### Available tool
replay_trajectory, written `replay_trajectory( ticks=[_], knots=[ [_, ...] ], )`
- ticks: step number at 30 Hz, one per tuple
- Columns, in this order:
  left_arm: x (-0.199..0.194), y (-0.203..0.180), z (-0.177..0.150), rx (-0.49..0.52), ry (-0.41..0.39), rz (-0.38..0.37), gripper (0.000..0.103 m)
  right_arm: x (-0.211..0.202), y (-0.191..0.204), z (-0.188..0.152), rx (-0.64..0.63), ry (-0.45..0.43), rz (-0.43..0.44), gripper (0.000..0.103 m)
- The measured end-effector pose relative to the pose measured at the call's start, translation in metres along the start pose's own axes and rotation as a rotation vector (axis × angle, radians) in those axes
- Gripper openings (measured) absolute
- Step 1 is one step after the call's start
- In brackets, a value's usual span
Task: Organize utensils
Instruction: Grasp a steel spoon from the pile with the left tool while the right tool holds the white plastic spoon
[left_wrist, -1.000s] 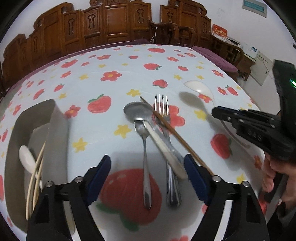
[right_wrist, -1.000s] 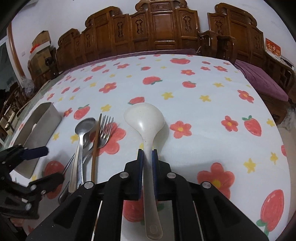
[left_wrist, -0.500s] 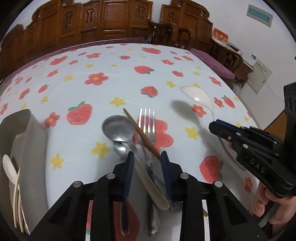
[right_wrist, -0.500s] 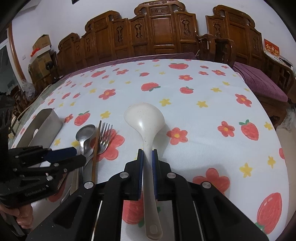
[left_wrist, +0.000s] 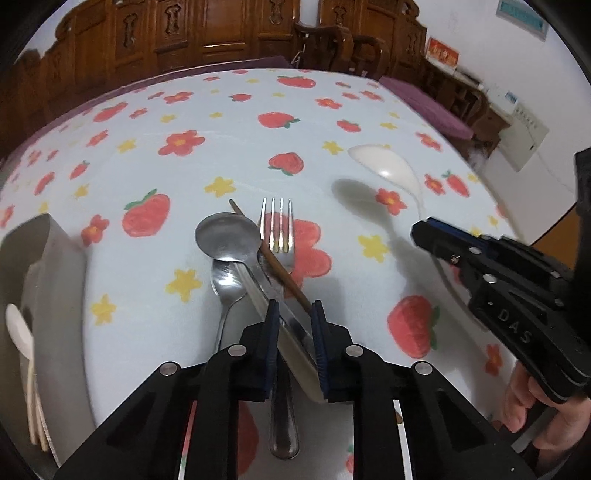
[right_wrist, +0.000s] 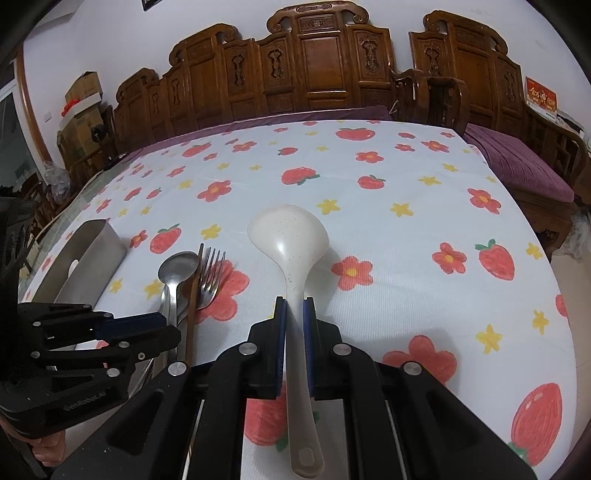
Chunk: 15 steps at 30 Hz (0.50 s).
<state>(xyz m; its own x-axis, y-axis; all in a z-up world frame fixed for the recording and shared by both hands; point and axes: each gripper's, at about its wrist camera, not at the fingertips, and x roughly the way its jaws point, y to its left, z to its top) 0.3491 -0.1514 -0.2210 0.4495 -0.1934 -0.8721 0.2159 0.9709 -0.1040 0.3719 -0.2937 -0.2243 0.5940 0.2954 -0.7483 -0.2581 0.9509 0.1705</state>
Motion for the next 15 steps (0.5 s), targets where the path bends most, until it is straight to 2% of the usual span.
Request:
replay_trajectory(
  ticks=[7,15],
  knots=[
    [0.001,-0.001,0.002,0.043,0.026,0.114,0.017,-0.003,-0.001,0.001,0.009,-0.003,-0.002,0.011],
    [0.007,-0.005,0.017,0.039,0.027,0.095,0.017,-0.005,-0.002,0.000,0.008,-0.007,-0.002,0.011]
  ],
)
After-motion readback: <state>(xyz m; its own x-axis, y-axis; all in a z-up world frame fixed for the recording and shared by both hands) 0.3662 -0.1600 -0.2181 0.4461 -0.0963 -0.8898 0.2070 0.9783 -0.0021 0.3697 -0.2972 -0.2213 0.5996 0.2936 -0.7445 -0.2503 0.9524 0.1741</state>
